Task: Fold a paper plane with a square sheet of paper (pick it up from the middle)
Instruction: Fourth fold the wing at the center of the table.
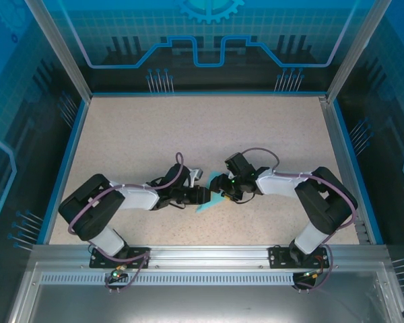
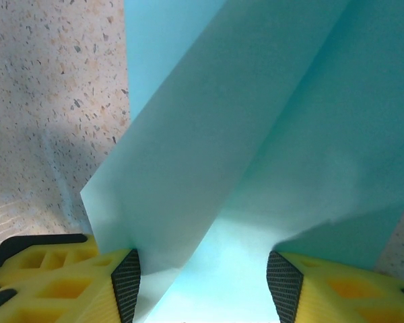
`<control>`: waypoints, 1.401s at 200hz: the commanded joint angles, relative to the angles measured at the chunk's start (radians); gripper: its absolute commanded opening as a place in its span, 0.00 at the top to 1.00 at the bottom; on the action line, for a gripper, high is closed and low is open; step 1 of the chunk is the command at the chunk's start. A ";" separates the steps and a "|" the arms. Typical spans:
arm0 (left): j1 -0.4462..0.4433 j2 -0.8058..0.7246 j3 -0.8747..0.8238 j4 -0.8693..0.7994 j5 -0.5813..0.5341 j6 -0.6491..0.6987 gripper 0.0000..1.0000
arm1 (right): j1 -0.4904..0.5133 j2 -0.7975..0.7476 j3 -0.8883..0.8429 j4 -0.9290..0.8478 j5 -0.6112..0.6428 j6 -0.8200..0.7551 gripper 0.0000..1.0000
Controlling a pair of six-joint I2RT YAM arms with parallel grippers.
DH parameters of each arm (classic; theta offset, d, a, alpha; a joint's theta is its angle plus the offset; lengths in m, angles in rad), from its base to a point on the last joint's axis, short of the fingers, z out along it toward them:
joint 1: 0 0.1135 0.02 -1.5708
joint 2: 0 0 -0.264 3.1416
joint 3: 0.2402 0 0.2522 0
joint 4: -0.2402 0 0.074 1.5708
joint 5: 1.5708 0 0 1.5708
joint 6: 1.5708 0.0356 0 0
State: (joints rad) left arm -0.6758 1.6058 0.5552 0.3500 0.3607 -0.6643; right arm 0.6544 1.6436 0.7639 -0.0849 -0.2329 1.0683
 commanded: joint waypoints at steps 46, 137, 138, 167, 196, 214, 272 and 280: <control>0.005 0.053 0.040 0.044 0.021 0.032 0.76 | -0.012 0.015 -0.059 -0.027 0.003 0.001 0.42; 0.006 0.057 0.045 0.051 0.053 0.035 0.88 | -0.014 0.034 -0.065 -0.024 0.001 0.001 0.43; 0.005 0.057 0.046 0.050 0.050 0.035 0.88 | -0.014 0.034 -0.066 -0.024 0.000 0.001 0.43; 0.005 0.060 0.051 0.020 0.018 0.034 0.92 | -0.015 0.004 -0.071 -0.029 0.009 0.001 0.43; 0.008 0.055 0.052 0.012 0.006 0.027 0.96 | -0.016 -0.063 -0.080 -0.039 0.030 -0.009 0.44; 0.012 0.051 0.048 0.019 0.009 0.016 0.97 | -0.018 -0.105 -0.084 -0.035 0.039 -0.024 0.45; 0.026 0.039 0.023 0.064 0.037 -0.029 0.97 | -0.016 -0.103 -0.079 0.049 0.002 -0.048 0.50; 0.025 0.040 0.022 0.066 0.040 -0.031 0.97 | -0.016 -0.096 -0.073 0.053 0.002 -0.048 0.50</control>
State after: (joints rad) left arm -0.6598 1.6558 0.5812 0.3916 0.3832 -0.6720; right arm 0.6468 1.5410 0.6861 -0.0692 -0.2169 1.0401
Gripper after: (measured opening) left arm 0.050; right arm 0.503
